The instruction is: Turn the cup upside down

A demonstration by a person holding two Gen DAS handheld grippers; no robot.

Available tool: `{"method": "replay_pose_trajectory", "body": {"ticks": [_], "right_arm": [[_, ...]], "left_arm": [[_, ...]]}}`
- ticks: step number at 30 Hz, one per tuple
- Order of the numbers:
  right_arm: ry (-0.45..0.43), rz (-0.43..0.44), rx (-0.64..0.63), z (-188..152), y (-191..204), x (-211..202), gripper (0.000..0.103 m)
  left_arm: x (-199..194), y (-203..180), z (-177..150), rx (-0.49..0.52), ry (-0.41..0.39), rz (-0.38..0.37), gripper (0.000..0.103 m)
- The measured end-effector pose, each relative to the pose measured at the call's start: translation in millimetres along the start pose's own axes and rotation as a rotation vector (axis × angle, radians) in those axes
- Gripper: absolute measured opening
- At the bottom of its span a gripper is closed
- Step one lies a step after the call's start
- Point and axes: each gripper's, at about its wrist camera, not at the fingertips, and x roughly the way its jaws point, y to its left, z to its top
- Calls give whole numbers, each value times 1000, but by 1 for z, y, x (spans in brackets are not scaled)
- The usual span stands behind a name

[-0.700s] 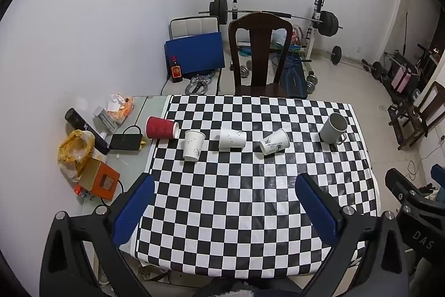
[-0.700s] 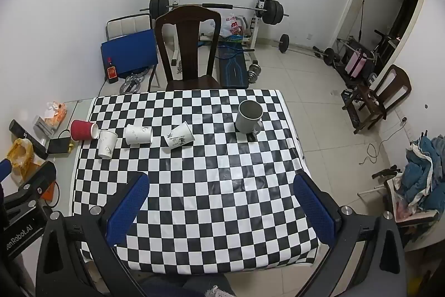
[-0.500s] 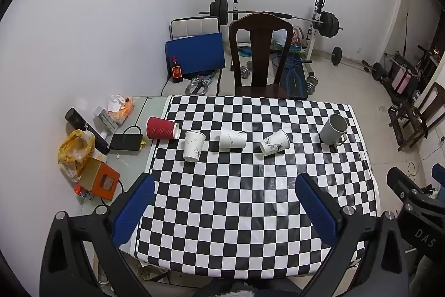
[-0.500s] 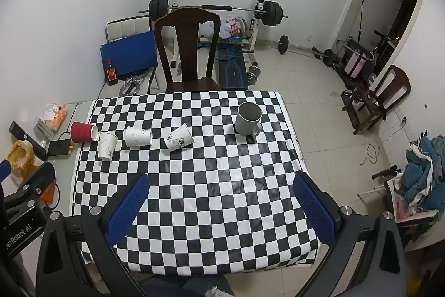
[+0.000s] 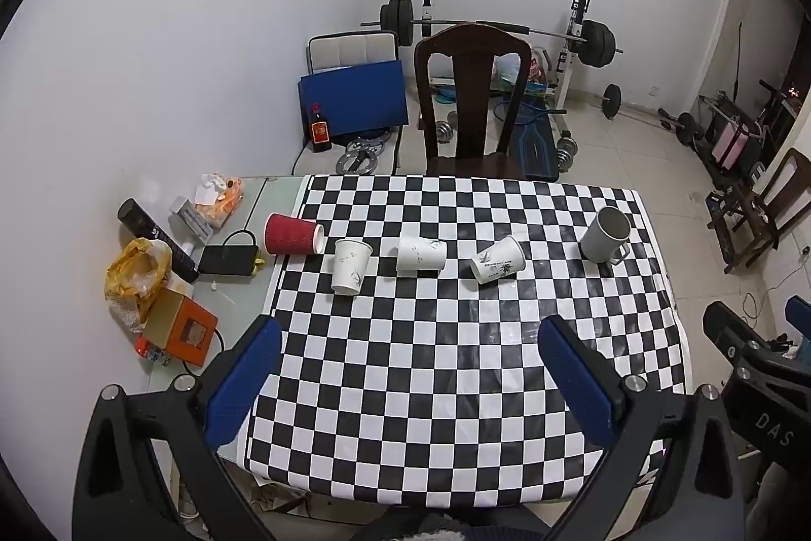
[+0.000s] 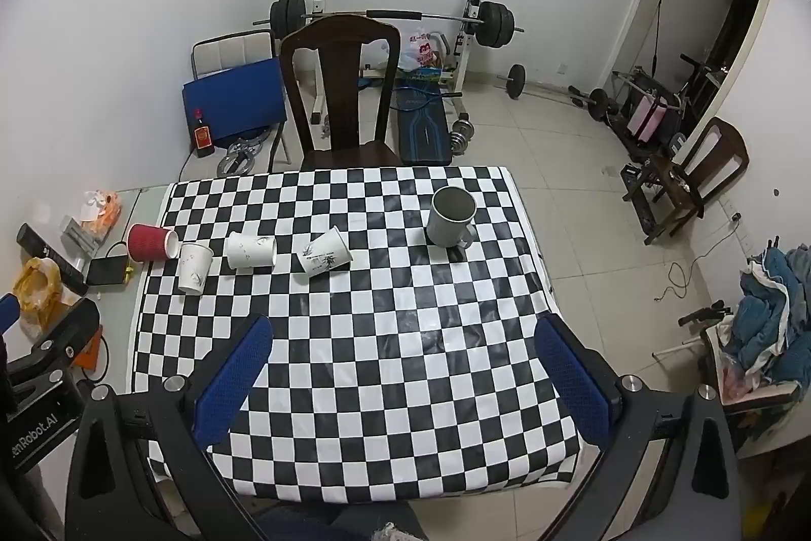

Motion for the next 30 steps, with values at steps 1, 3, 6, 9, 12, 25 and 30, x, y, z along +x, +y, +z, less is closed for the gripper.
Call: {"method": "replay_pose_trajectory", "body": {"ticks": [1,3,6,9,12,25,30], "right_arm": [[1,2,1,0,0,0,103],[0,2,0,0,0,0,103],[0,4,0,0,0,0,103],[-1,5,1,0,0,0,103],[0,6,2,0,0,0,103],[-2,8,2,0,0,-1,103],[-3,8,4,1,0,-1,103]], "left_arm": [[0,0,0,2,-2,2,103],[0,0,0,1,-1,2,103],[0,0,0,2,-2,4,103],[0,0,0,2,-2,4,103],[0,0,0,2,-3,4,103],[0,0,0,4,-4,3,103],[0,0,0,2,-5,2,103]]}}
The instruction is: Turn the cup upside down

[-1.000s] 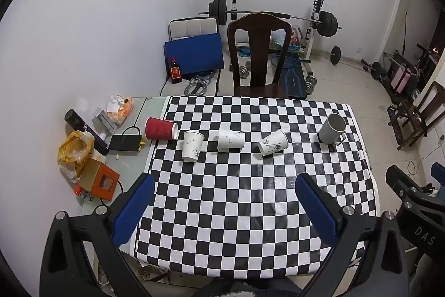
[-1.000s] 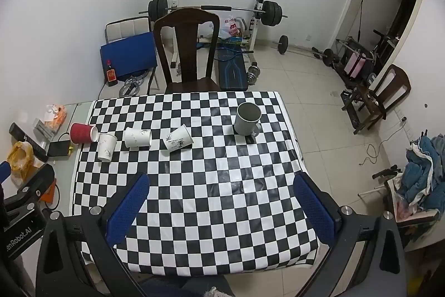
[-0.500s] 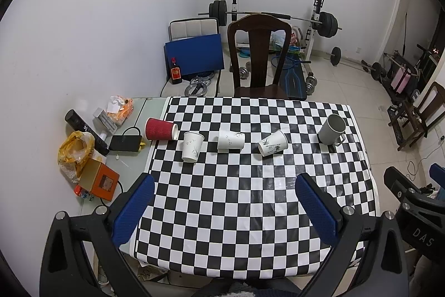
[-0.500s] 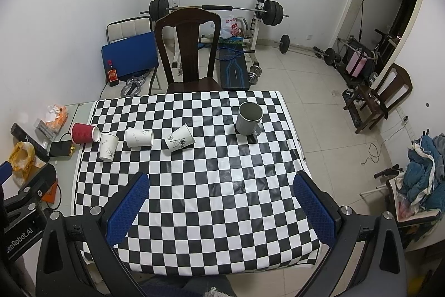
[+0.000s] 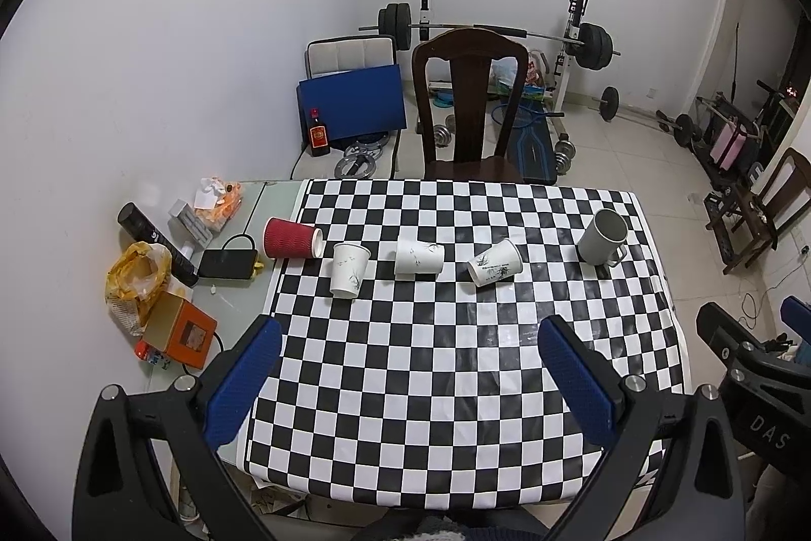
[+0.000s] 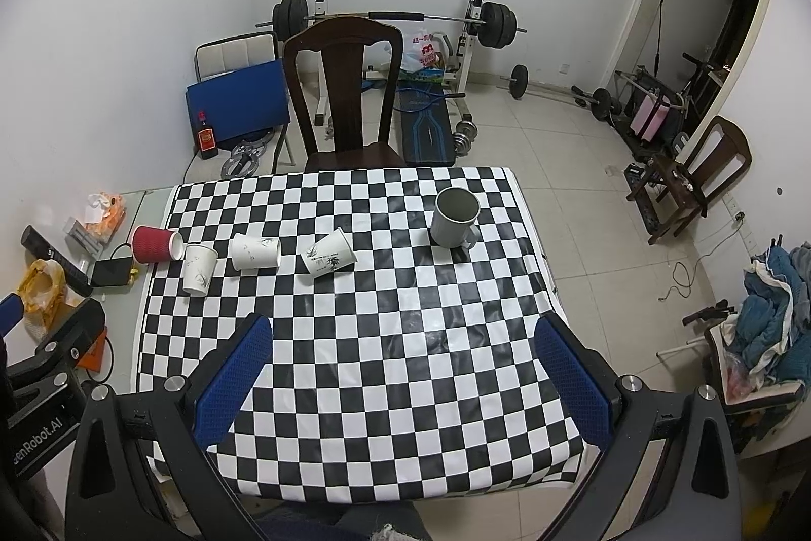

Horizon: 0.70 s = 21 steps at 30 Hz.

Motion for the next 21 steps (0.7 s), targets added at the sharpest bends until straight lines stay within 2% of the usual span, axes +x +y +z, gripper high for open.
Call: {"method": "replay_pose_trajectory", "body": {"ticks": [21], "right_arm": [[-3,3,1,0,0,-1,103]], "left_arm": [[0,0,0,2,-6,3,103]]}}
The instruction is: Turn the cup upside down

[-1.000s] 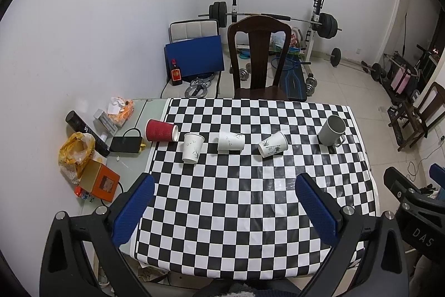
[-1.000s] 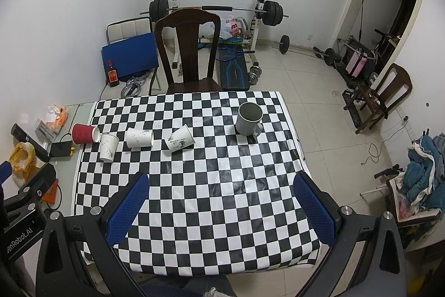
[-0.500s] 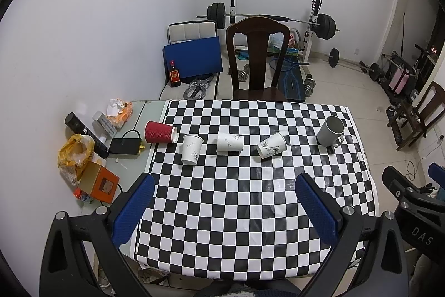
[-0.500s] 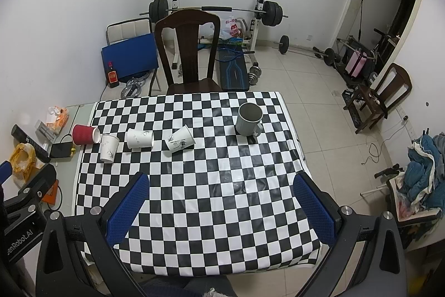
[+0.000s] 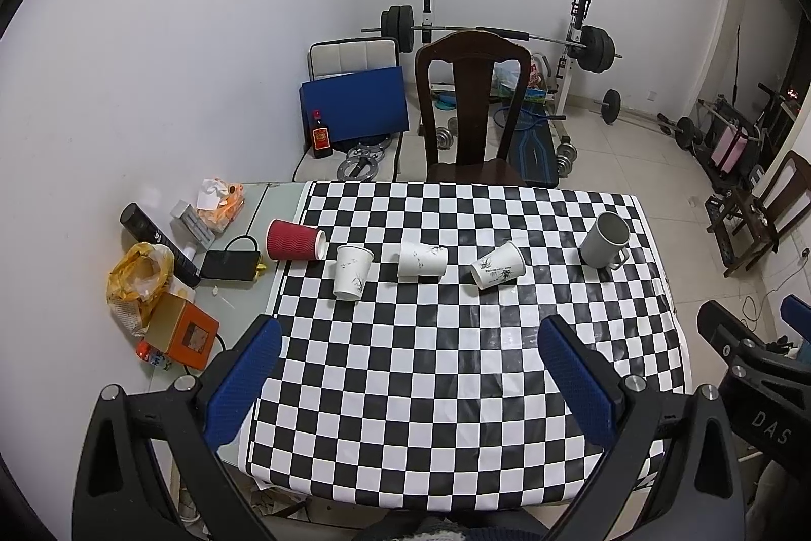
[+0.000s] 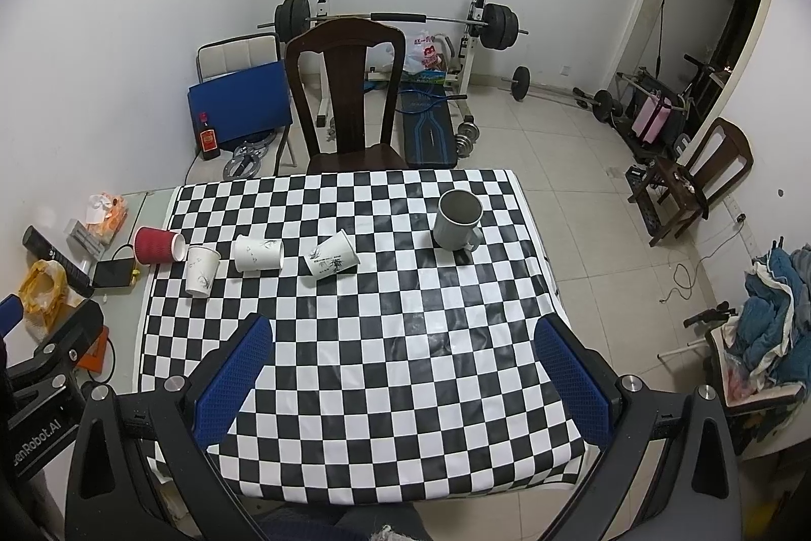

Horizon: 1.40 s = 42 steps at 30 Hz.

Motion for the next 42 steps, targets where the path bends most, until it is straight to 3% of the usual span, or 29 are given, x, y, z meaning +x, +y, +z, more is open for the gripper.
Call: {"method": "replay_pose_trajectory", "body": {"ticks": [22,27,35,42], "right_arm": [[3,4,1,11,0,3,103],[17,6,-2,22,4,10,103],[163,45,-71,20,88,129,103],[335,50,-170,6,172,250,103]], "left_arm": [[1,0,0,-5,3,1,103],[16,6,20,-38,30,45,103],[112,78,25,-136,127,215,103],[215,150,15,-239,309,300,103]]}}
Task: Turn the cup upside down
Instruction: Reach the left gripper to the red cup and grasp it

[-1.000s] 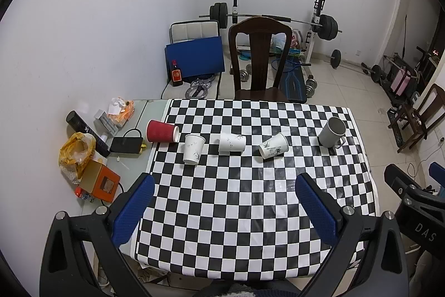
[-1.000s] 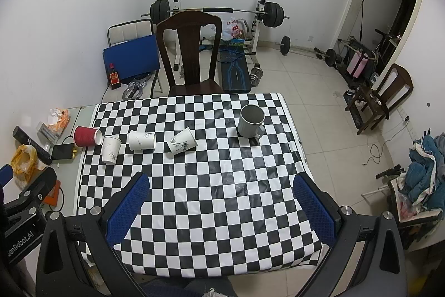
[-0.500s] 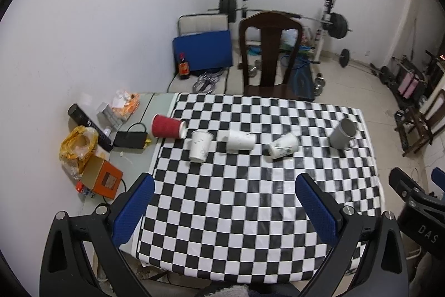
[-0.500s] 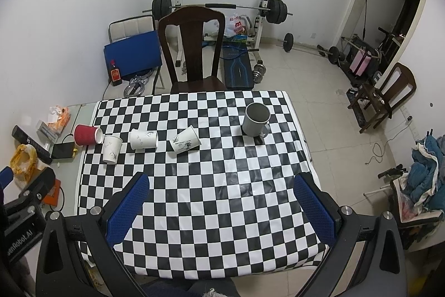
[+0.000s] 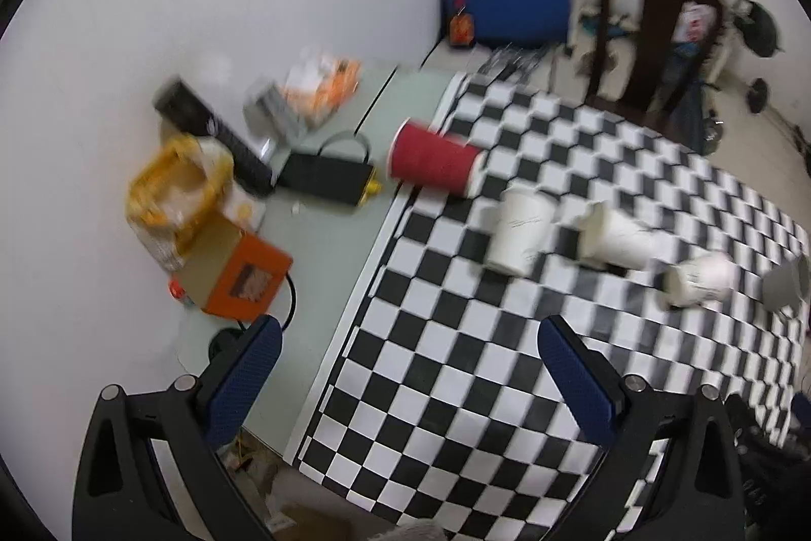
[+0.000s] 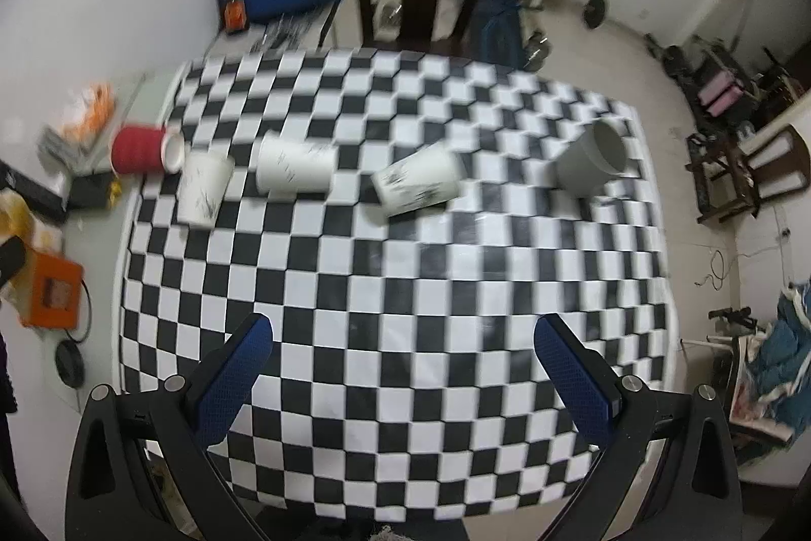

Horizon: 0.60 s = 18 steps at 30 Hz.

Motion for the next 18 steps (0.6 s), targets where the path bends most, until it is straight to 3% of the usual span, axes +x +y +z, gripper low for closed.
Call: {"method": "replay_pose_trajectory", "body": {"ticks": [4,8,15,18], "right_arm": [[105,11,-51,14,40,63,103],[188,4,-100,26,86,119,103],[286,-20,-76,45,127,177,103],[313,-29,-49,53,138,191,103]], "left_arm": [[62,11,19,-20,90,2,103],[117,18,44,-74,197,-73,103],[183,39,98,-376,286,-294,101],[209,36,116,-481,331,-349,97]]}}
